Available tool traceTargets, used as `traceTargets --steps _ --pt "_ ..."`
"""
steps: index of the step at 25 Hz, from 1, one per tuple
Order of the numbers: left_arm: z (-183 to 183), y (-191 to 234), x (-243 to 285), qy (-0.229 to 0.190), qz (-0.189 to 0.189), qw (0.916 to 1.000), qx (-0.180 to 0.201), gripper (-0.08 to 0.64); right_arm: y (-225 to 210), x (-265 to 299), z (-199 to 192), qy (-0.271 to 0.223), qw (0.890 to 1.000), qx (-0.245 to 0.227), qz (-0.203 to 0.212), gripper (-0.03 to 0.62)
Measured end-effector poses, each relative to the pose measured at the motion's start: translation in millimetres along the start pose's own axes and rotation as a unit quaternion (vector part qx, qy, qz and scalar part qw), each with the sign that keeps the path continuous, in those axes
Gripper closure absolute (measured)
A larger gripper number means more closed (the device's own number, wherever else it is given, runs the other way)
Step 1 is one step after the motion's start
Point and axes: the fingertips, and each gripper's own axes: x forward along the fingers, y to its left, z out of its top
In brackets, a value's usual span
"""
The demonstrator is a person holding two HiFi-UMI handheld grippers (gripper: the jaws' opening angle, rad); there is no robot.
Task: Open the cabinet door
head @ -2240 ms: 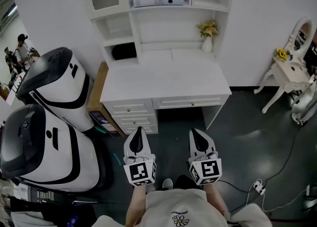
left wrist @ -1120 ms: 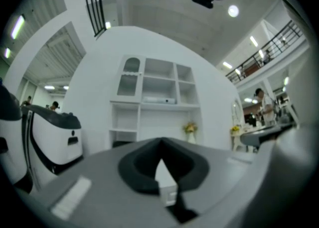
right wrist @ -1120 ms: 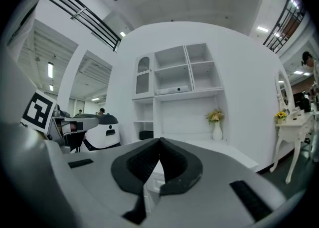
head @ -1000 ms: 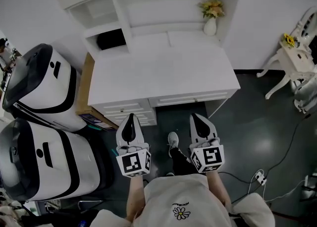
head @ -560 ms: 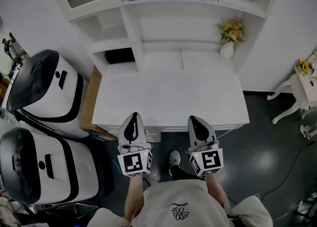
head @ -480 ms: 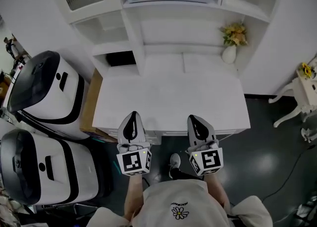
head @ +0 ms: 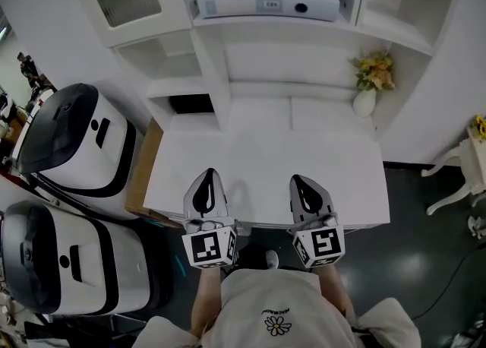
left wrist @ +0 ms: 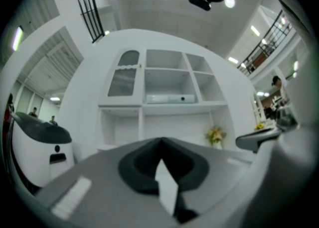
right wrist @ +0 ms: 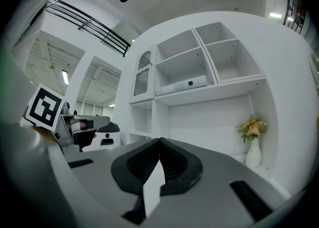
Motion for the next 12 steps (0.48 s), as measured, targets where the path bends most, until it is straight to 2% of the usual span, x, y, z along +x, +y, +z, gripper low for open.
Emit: traceTargets --steps 12 --pt "1.2 21.3 28.5 0.001 0.012 0.9999 -0.008 0.554 1.9 39.9 6.4 0.0 1.0 0.0 0.012 0.592"
